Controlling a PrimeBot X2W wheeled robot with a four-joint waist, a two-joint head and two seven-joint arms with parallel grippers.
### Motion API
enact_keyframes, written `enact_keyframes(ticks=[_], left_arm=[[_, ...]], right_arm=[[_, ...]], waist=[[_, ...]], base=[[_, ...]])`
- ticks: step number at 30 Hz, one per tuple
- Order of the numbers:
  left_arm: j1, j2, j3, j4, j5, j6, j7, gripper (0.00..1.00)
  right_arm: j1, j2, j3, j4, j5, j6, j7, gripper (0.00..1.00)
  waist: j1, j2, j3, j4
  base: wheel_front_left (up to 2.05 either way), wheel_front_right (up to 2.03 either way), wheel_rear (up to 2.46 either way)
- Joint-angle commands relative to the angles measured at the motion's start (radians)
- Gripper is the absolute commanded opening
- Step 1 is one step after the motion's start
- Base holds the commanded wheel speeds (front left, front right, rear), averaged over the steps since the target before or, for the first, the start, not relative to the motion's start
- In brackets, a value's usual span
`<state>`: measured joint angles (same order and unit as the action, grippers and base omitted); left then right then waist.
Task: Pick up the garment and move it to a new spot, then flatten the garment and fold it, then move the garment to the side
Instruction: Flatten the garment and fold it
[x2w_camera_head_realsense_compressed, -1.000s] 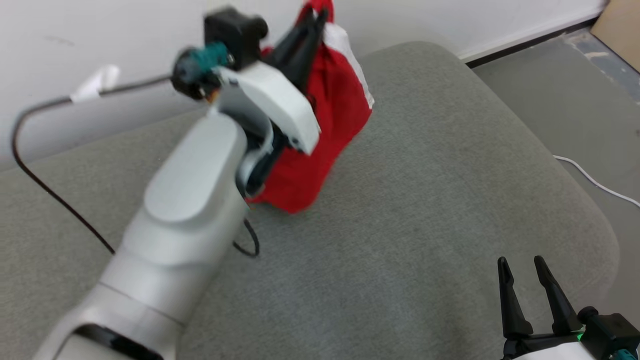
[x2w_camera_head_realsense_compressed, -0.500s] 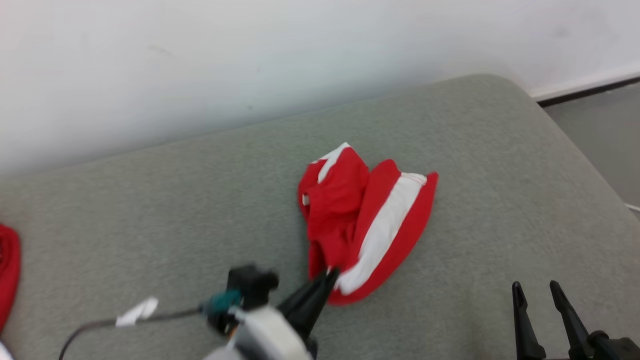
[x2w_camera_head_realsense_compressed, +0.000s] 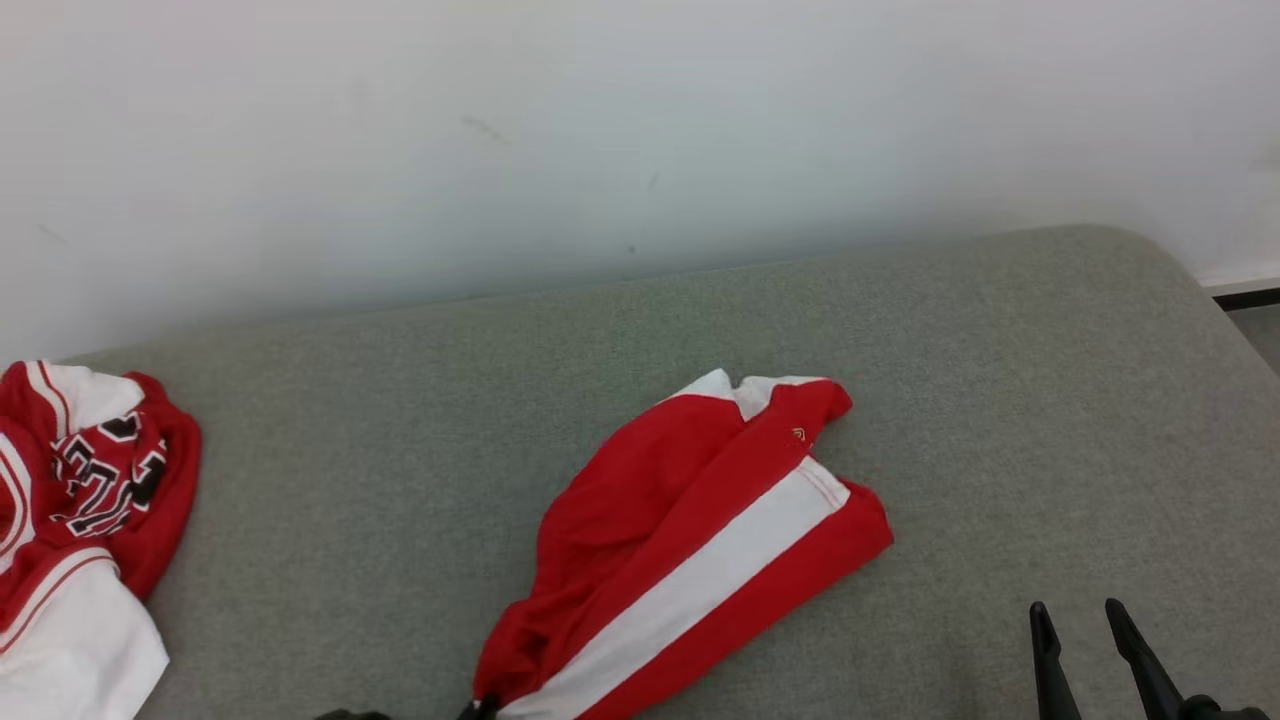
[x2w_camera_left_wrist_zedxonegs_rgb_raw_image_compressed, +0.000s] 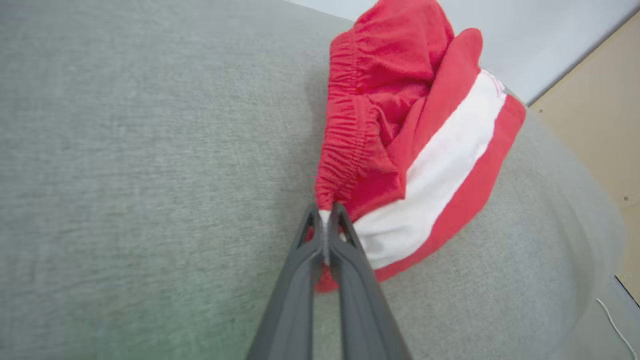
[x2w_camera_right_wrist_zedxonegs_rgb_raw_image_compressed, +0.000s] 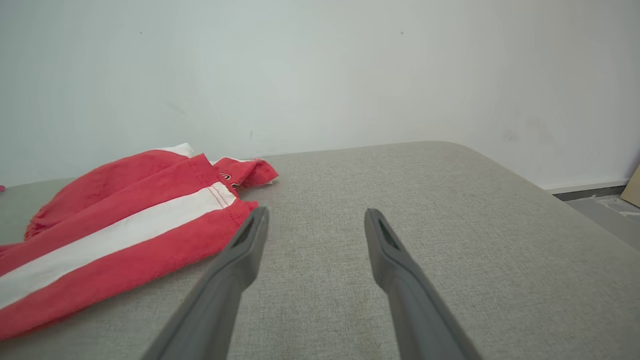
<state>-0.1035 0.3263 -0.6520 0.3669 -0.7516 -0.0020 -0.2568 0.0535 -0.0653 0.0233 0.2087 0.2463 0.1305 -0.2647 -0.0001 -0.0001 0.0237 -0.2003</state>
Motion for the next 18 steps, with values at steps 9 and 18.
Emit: enact_keyframes(ticks=[9,18], left_arm=[[0.052,-0.028,0.166,0.068,0.036,-0.015,-0.007,1.00],[0.120,-0.005,0.318,-0.048,0.127,0.032,-0.008,1.00]], right_arm=[[0.020,-0.011,-0.003,-0.005,-0.006,0.000,0.001,1.00],[0.034,-0.010,-0.012,-0.015,-0.005,0.000,0.001,1.00]], waist=[[0.0001,0.0001,-0.015,0.016],[0.0001,0.0001,-0.016,0.008]], base=[[0.00,0.00,0.00],[0.00,0.00,0.00]])
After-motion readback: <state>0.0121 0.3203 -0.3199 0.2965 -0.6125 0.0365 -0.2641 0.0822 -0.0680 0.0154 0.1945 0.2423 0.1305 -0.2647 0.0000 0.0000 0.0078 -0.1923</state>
